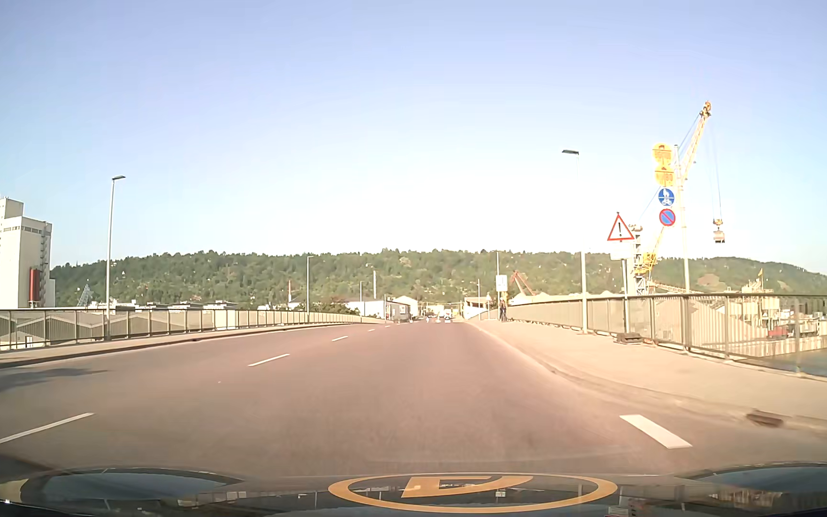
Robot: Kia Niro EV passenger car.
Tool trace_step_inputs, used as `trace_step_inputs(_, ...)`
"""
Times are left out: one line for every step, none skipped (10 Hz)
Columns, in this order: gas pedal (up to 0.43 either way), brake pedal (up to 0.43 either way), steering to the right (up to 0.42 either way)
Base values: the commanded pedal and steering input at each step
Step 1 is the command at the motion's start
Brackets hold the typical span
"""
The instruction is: Follow the waypoints while adhering to traffic rules and regulations
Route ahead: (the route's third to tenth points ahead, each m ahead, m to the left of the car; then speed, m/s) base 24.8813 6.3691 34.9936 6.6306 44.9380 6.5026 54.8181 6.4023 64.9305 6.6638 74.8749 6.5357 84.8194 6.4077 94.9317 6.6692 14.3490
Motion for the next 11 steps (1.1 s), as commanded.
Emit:
trace_step_inputs(0.197, 0.000, 0.003)
trace_step_inputs(0.197, 0.000, 0.003)
trace_step_inputs(0.197, 0.000, 0.003)
trace_step_inputs(0.197, 0.000, 0.001)
trace_step_inputs(0.197, 0.000, 0.001)
trace_step_inputs(0.197, 0.000, 0.000)
trace_step_inputs(0.197, 0.000, 0.000)
trace_step_inputs(0.197, 0.000, 0.000)
trace_step_inputs(0.197, 0.000, -0.001)
trace_step_inputs(0.197, 0.000, -0.001)
trace_step_inputs(0.197, 0.000, -0.001)
